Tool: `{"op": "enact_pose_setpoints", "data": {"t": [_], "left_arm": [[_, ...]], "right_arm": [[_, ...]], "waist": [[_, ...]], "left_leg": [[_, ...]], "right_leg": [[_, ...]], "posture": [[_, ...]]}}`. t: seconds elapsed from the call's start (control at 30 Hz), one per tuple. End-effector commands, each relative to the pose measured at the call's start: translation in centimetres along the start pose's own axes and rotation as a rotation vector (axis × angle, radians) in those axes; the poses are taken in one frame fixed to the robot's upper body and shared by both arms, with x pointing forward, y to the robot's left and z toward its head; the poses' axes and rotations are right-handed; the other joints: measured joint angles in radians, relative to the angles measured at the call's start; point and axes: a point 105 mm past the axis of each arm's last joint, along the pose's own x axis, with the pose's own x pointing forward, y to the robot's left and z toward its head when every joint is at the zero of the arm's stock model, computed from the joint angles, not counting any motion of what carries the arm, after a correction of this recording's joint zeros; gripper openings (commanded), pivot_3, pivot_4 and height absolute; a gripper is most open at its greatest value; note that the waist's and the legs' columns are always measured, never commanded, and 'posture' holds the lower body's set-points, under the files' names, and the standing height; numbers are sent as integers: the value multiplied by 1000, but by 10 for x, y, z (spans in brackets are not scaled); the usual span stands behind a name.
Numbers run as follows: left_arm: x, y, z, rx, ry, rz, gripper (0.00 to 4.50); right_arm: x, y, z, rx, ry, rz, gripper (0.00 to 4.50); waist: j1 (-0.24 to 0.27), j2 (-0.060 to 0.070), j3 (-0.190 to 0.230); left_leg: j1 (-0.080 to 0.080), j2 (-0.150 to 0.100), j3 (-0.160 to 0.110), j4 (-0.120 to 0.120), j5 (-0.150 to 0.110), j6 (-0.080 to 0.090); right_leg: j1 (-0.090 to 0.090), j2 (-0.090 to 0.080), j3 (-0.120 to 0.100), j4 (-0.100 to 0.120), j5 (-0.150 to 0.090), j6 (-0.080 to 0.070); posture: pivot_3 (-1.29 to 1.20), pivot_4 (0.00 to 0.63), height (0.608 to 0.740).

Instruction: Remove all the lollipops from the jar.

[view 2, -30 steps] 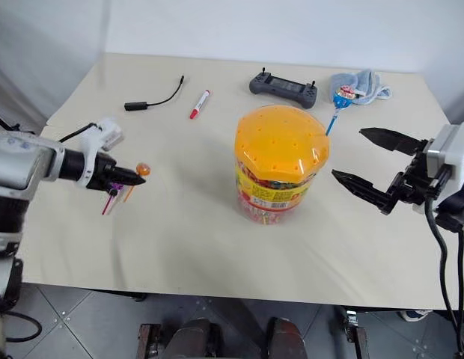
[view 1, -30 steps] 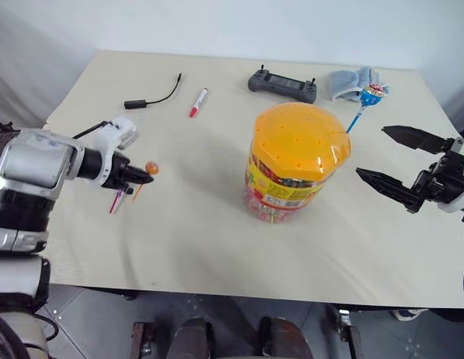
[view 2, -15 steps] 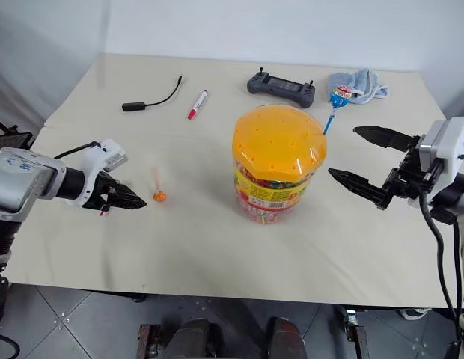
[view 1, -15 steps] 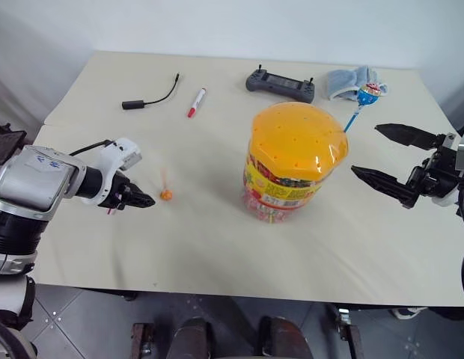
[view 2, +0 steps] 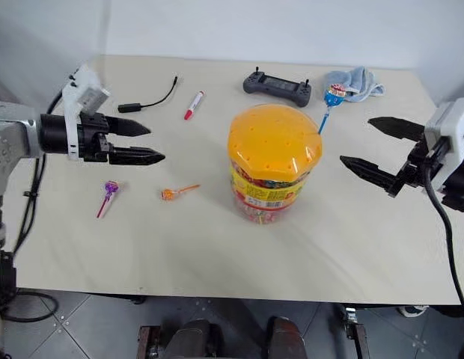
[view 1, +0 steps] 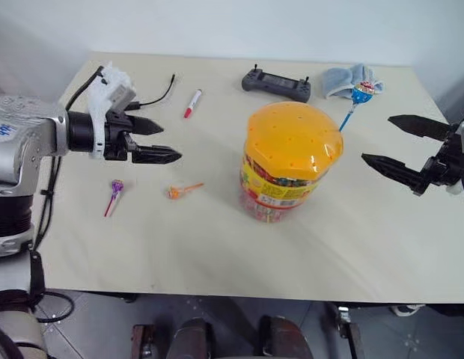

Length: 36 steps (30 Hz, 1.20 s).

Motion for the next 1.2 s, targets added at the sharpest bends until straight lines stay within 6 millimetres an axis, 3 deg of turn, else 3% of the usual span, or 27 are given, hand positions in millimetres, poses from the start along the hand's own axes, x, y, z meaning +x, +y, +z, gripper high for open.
{"op": "enact_pose_setpoints", "data": {"t": [0.03, 0.2, 0.4, 0.57, 0.77, 1.0, 1.2], "left_arm": [[-14, -1, 25, 108, -281, -49, 4475], [-20, -24, 24, 194, -532, -275, 4475], [-20, -34, 10, 219, -536, -396, 4475], [-17, -33, 7, 209, -516, -385, 4475], [-14, -33, 7, 209, -520, -388, 4500], [-11, -33, 7, 209, -523, -397, 4500], [-11, -32, 7, 209, -525, -402, 4500]], "right_arm": [[3, -7, 15, 9, -40, -43, 4500], [17, -8, 21, 79, -78, -47, 4500], [26, 1, 37, 121, -142, 17, 4500], [31, 5, 46, 122, -182, 52, 4500], [34, 6, 50, 115, -201, 64, 2604], [36, 6, 58, 100, -218, 71, 97], [29, -7, 84, 40, -297, 9, 38]], "waist": [[0, 0, 0], [-1, 0, 0], [2, 0, 0], [1, 0, 0], [1, 0, 0], [-1, 0, 0], [-1, 0, 0]], "left_leg": [[-1, 0, 0, 0, 0, 0], [-7, 0, 2, 5, 0, 0], [-9, -1, 1, 7, 0, 0], [-9, -1, 1, 7, 0, 0], [-9, -1, 0, 7, 0, 0], [-9, -1, 1, 7, 0, 0], [-9, -1, 1, 7, 0, 0]], "right_leg": [[-2, 0, 0, 0, 0, 0], [-4, 0, -2, 1, 0, 0], [-5, 0, -3, 1, 0, 0], [-5, 0, -3, 1, 0, 0], [-5, 0, -3, 1, 0, 0], [-5, 0, -3, 1, 0, 0], [-5, 0, -3, 1, 0, 0]], "posture": [[0, 150, 740], [0, 150, 740], [0, 150, 740], [0, 150, 740], [0, 150, 740], [0, 150, 740], [0, 150, 740]]}}
